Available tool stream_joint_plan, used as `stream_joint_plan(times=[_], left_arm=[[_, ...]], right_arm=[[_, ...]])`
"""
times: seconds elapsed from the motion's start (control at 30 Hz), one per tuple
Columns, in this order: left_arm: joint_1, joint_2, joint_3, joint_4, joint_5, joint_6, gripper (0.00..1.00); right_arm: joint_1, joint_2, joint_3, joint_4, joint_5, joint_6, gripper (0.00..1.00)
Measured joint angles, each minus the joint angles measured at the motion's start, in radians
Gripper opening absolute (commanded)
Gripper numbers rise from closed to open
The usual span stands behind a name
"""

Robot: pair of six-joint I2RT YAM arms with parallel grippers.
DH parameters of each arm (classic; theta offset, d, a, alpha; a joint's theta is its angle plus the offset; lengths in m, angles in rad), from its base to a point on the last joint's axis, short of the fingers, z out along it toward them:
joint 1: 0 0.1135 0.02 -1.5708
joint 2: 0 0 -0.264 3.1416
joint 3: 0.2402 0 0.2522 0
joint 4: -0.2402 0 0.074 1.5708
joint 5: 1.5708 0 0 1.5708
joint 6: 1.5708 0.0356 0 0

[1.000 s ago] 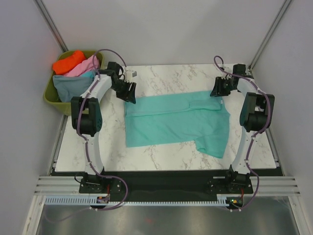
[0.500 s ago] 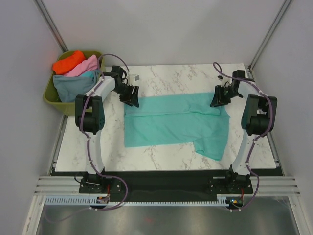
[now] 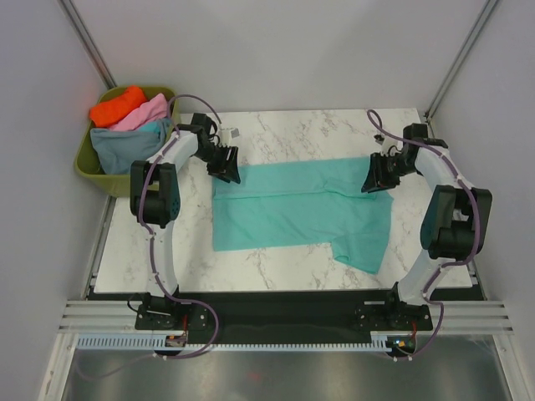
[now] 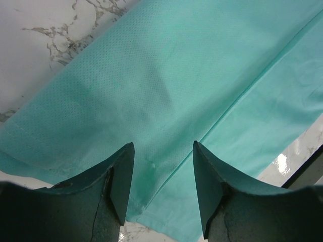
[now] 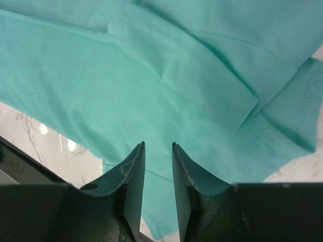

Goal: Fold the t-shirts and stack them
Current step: Fold the tshirt

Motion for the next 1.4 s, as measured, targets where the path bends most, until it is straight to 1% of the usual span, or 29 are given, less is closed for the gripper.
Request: stream_joint_plan(times=[0.1,0.2,0.37,0.43,0.67,0.93,1.4], left_arm=[[0.0,0.001,0.0,0.001,0.005,-0.011,0.57],[0.0,0.001,0.0,0.0,0.006,-0.02,0.57],[0.0,0.001,-0.029,0.004,0.006,-0.026,0.58],[0.0,0.002,-0.042,0.003,0.005,-0.027,0.58],[0.0,0.015,-0.043,0.004,0.002,-0.034,0.59],[0.0,0.017,-0.043,0.004,-0.005,-0.04,0.59],[0.0,0.017,-0.043,0.005,-0.006,-0.046,0.59]], right_arm=[[0.008,-0.034,-0.031,-0.014,-0.001,0.004,0.36],[0.02,-0.007,0.012,-0.018,0.0,0.015,0.35],[0.056,0.19,0.261,0.015,0.024,0.024,0.34],[0.078,0.262,0.335,0.029,0.034,0.023,0.34],[0.174,0.417,0.465,0.031,0.041,0.024,0.35],[0.257,0.467,0.489,0.03,0.04,0.024,0.35],[0.257,0.469,0.454,0.03,0.04,0.023,0.34]])
